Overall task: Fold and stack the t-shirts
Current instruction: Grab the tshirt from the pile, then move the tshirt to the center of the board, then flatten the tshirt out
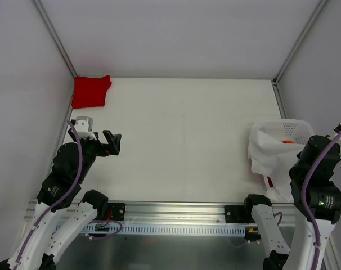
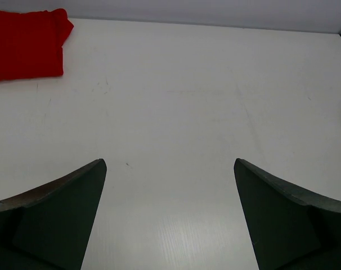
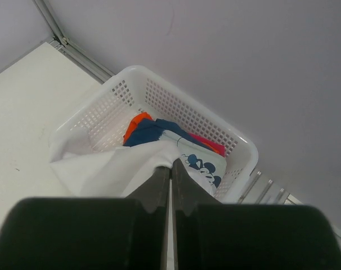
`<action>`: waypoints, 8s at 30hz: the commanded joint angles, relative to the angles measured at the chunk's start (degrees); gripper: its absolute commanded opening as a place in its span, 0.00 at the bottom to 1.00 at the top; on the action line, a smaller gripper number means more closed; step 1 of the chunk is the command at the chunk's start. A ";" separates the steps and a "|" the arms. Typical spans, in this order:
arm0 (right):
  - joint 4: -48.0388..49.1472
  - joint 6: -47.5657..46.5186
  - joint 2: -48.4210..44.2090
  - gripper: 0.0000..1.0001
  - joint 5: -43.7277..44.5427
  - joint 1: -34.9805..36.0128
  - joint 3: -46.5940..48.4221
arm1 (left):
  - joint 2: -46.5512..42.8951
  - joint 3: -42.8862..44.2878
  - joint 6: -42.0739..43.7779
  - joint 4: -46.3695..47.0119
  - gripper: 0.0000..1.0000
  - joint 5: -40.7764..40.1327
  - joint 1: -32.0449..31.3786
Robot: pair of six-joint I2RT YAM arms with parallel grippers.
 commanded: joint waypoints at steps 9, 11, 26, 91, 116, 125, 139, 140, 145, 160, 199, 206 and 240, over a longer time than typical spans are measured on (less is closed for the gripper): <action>1.82 -0.56 -0.79 0.01 0.92 0.26 0.08 | -3.47 -0.27 0.35 2.42 0.99 0.36 0.95; 1.91 -0.30 -0.88 0.01 1.10 0.25 -0.18 | -3.64 -0.10 0.26 2.42 0.99 0.36 0.95; 17.30 10.96 18.96 0.00 -65.87 28.73 5.07 | -3.55 -1.50 2.19 3.82 0.99 3.70 0.87; 1.55 24.22 34.90 0.99 -2.94 55.36 -10.81 | 58.38 3.24 -22.23 8.56 0.99 -4.28 -25.94; -0.29 27.65 29.62 1.00 -2.68 59.67 -16.26 | 59.12 -4.57 -21.09 32.48 0.99 -3.50 -25.33; -0.37 27.91 31.02 1.00 -2.42 59.67 -16.44 | 59.29 -9.32 -29.36 28.70 0.99 -5.00 -25.94; 0.42 28.44 33.66 1.00 -2.24 59.76 -16.79 | 62.80 -9.15 -33.75 30.63 0.96 -3.95 -30.33; 0.42 28.53 33.66 0.99 -2.24 59.76 -16.88 | 63.24 -8.89 -34.37 30.63 0.96 -4.39 -30.94; 0.42 28.70 34.01 1.00 -2.15 59.76 -17.23 | 65.44 -7.57 -35.51 30.63 0.86 -5.09 -32.97; -0.37 29.93 32.70 0.99 -2.24 59.93 -18.46 | 65.79 -7.04 -36.40 29.05 0.00 -7.73 -34.03; -4.94 69.92 51.94 1.00 -7.51 102.91 -16.44 | 35.91 5.97 -5.01 8.48 0.00 -28.03 -26.12; -1.89 72.30 54.58 0.99 -9.01 104.32 -19.76 | 35.21 3.95 -5.89 8.48 0.00 -27.07 -25.50; -0.29 53.05 66.97 0.99 -4.79 97.81 -0.36 | 36.18 0.61 -7.74 9.36 0.00 -25.31 -25.50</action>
